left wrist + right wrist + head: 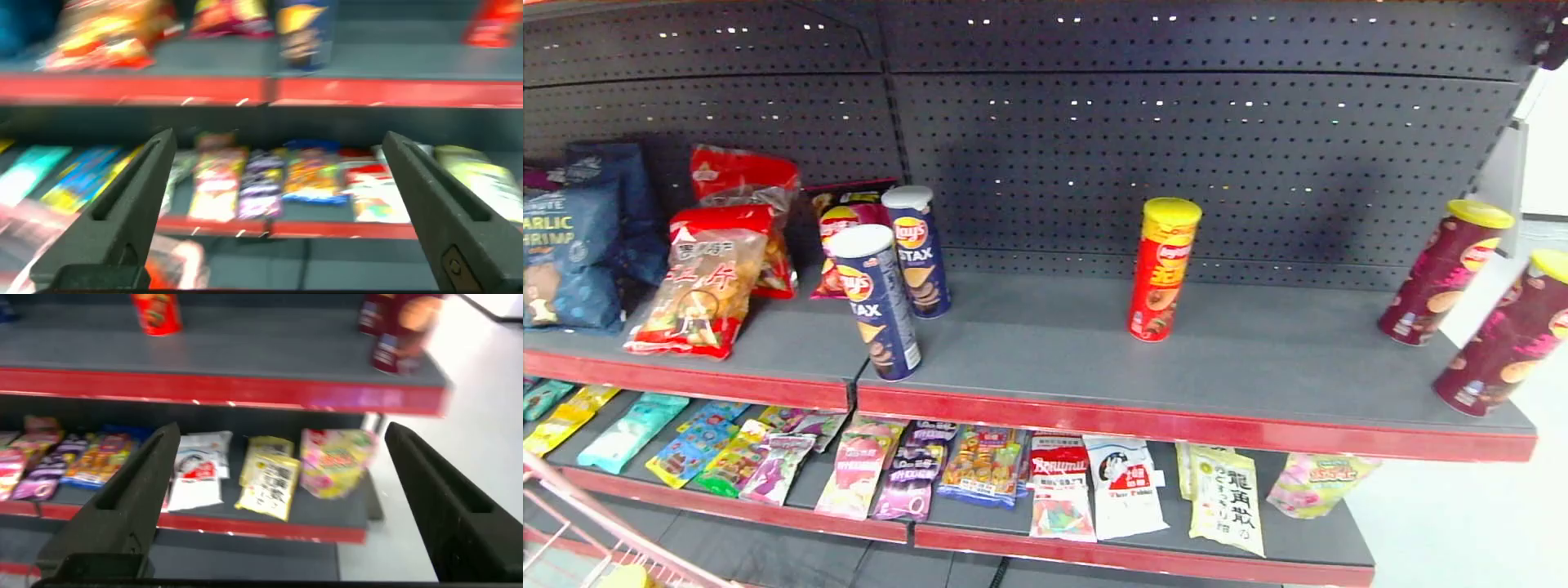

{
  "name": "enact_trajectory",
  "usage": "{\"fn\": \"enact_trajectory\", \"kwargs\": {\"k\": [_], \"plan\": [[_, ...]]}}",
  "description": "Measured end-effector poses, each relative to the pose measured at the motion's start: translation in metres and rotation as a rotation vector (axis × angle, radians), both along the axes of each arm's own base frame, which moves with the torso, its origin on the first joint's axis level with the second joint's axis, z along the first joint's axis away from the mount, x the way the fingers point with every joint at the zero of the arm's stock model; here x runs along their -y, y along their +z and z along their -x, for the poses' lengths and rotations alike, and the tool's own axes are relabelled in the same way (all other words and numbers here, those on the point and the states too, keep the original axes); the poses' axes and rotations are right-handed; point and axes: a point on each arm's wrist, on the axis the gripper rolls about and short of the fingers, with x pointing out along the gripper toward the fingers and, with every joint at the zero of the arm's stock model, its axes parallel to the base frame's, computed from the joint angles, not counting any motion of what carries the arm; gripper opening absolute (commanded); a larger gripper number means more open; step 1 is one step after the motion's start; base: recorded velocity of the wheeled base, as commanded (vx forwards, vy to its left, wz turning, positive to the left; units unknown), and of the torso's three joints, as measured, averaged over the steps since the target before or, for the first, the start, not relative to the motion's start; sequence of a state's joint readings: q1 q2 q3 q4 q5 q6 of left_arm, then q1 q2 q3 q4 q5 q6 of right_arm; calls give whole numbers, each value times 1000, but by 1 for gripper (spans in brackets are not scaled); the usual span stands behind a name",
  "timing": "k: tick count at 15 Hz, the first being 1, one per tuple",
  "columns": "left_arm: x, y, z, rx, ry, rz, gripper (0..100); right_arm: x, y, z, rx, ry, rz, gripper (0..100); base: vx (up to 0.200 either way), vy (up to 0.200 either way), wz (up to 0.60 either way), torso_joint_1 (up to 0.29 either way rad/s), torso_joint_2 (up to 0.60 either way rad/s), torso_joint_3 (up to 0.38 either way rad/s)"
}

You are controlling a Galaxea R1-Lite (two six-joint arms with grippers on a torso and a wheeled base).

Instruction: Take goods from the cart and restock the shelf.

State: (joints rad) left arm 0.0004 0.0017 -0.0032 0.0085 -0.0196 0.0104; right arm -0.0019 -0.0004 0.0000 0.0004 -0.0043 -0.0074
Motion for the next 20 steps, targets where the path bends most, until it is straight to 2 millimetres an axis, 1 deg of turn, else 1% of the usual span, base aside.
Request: {"fn": "enact_trajectory", "kwargs": {"k": [5, 20], "plan": [[0, 0, 0, 1, 0, 0, 100, 0, 0, 0, 0, 0, 0, 100, 0, 0, 600, 0, 2, 0], [0, 0, 0, 1, 1, 0, 100, 0, 0, 0, 0, 0, -2, 100, 0, 0, 0, 0, 0, 0]]}}
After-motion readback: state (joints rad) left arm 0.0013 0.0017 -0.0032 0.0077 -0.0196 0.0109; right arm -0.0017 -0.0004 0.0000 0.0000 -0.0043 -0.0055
